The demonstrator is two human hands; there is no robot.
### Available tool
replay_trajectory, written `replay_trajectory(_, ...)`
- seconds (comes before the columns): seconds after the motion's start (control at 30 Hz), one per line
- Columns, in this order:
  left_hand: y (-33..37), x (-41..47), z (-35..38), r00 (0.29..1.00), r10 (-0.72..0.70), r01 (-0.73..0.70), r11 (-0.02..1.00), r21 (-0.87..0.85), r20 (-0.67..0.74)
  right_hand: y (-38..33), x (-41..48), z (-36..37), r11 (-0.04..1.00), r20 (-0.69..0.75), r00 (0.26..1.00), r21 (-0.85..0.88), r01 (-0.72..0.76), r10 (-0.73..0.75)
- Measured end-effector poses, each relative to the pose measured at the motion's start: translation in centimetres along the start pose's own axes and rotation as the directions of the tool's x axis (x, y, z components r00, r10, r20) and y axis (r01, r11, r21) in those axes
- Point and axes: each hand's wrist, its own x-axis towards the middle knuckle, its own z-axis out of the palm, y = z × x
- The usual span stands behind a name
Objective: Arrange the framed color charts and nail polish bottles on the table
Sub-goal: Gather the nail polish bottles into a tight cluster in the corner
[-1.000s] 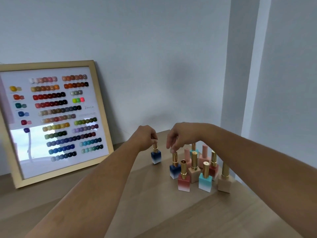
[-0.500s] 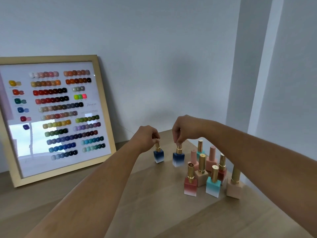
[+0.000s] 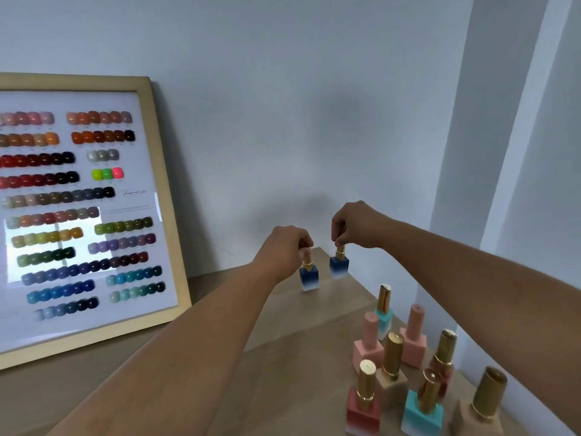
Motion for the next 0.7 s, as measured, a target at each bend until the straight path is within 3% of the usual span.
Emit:
replay_trajectory(0.37, -0.2, 1.4, 2.6, 0.999, -0.025, 0.024, 1.000, -0.019, -0.030, 2.4, 1.3, 1.8, 0.993, 0.063, 0.996, 0.108, 0.048, -0.056)
replay_trajectory(0.53, -1.4, -1.1, 4.5, 0.980, -0.178, 0.165, 0.976, -0.145, -0.083, 5.7, -0.1, 2.6, 0.948, 0.051, 0.999, 0.318, -0.027, 0.012)
replay_trajectory(0.7, -2.1, -2.3, 6.3, 0.964, -0.267, 0.261, 0.940, -0.221, 0.003, 7.8, -1.0, 4.9, 0.938, 0.164, 0.985, 0.332, -0.103, 0.050)
